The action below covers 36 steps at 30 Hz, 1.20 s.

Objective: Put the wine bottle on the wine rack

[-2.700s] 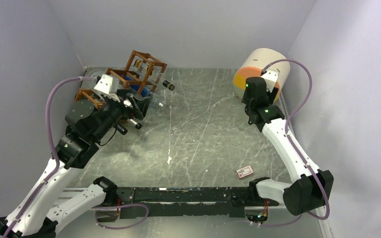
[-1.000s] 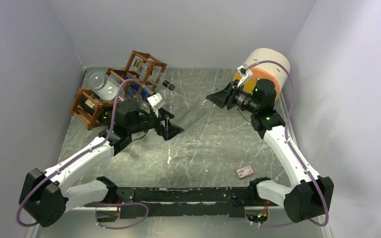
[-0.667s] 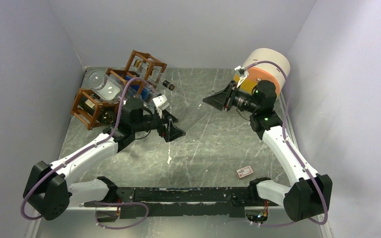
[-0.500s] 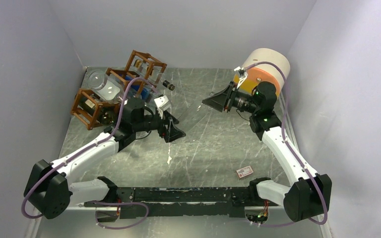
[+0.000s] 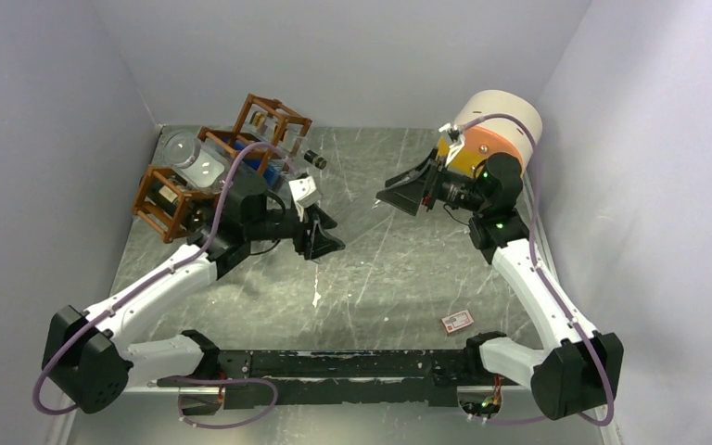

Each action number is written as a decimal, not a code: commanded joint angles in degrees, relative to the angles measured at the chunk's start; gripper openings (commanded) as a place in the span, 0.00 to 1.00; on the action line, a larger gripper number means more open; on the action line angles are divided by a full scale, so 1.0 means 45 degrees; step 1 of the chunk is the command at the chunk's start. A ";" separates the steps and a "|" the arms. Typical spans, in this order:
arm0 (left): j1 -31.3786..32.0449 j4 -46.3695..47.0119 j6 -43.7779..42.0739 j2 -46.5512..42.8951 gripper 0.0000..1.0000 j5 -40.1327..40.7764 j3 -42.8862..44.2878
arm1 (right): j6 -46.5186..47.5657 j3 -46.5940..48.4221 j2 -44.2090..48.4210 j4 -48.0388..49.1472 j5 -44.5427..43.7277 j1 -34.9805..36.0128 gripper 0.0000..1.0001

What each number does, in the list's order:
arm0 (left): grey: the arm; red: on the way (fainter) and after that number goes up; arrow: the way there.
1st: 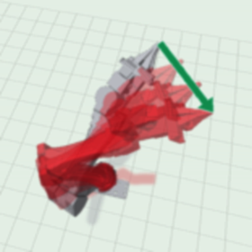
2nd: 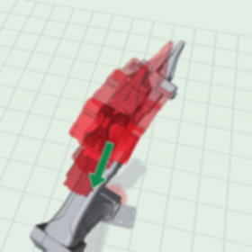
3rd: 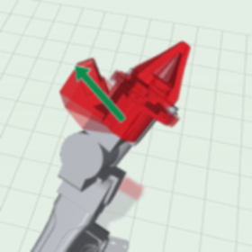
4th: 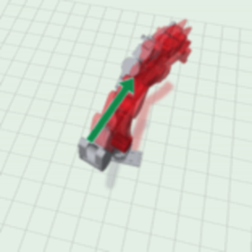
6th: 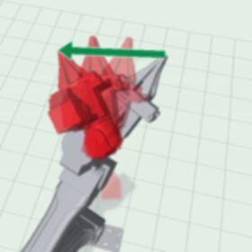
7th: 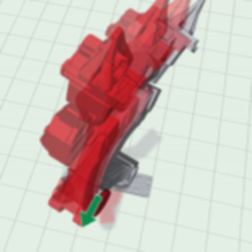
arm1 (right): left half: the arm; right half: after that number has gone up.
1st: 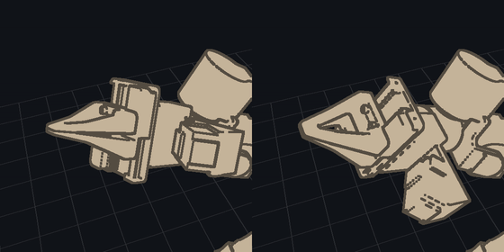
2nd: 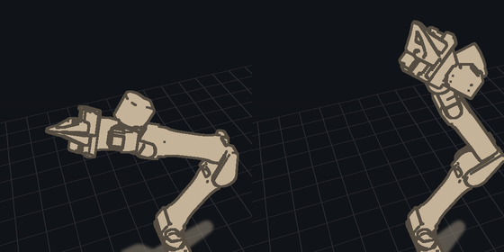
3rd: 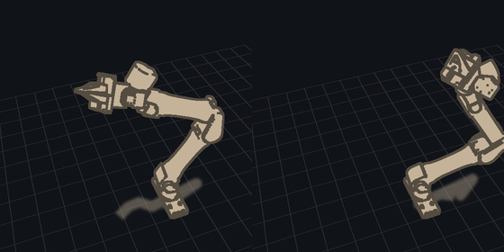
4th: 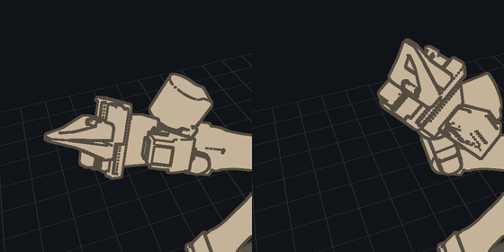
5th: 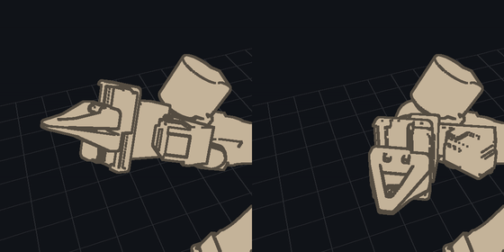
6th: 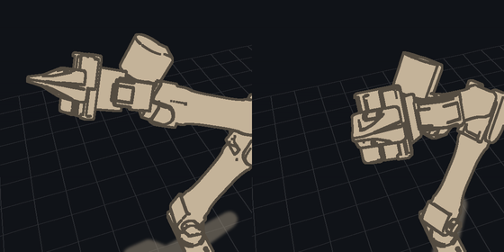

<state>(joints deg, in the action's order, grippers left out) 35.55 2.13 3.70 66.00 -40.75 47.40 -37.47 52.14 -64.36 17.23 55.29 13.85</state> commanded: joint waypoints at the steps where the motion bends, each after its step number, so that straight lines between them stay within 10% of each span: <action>1: 0.0122 -0.0469 -0.2539 -0.0779 0.07 0.0784 0.1719 | 0.2128 0.1431 0.0594 -0.2139 -0.0579 -0.0027 0.83; 15: 0.0146 0.1667 -1.2255 -0.1993 0.07 0.4963 0.1617 | 0.5921 0.5835 -0.0493 -0.5619 -0.0705 -0.0011 0.86; 36: 0.0964 0.2892 -1.9822 -0.2105 0.07 0.5694 0.1137 | 0.9211 0.7787 -0.2299 -0.9323 -0.2090 0.2484 0.83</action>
<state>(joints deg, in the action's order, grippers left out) 39.31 8.82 -77.71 57.41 -16.45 50.96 -0.36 86.46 -75.09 -20.67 50.22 21.89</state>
